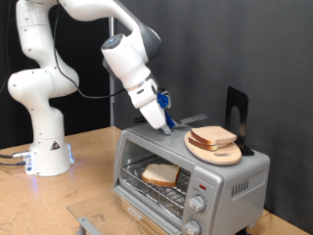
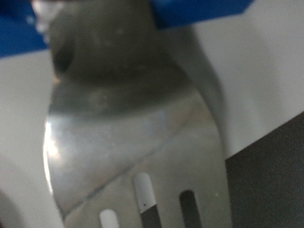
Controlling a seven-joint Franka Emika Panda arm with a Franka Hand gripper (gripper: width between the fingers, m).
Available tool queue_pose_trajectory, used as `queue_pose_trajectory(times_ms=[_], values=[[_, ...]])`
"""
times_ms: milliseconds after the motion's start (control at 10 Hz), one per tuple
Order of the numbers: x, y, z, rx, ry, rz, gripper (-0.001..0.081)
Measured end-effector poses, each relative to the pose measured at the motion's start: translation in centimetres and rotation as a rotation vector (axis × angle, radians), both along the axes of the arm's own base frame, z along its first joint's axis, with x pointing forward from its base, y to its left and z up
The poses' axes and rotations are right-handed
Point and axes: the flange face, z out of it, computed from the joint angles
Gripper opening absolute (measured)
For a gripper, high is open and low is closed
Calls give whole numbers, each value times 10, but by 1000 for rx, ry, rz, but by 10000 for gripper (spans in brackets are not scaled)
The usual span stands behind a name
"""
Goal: Make a piece of toast with the oven
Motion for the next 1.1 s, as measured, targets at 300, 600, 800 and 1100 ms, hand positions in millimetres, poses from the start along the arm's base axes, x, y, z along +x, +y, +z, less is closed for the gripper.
queue_pose_trajectory(times_ms=[300,600,800,1100], values=[[-2,-6,8,60,33,21,682],[-4,-11,31,125,86,105,682],[-2,-15,46,137,83,92,682],[-2,-25,59,150,75,41,682]])
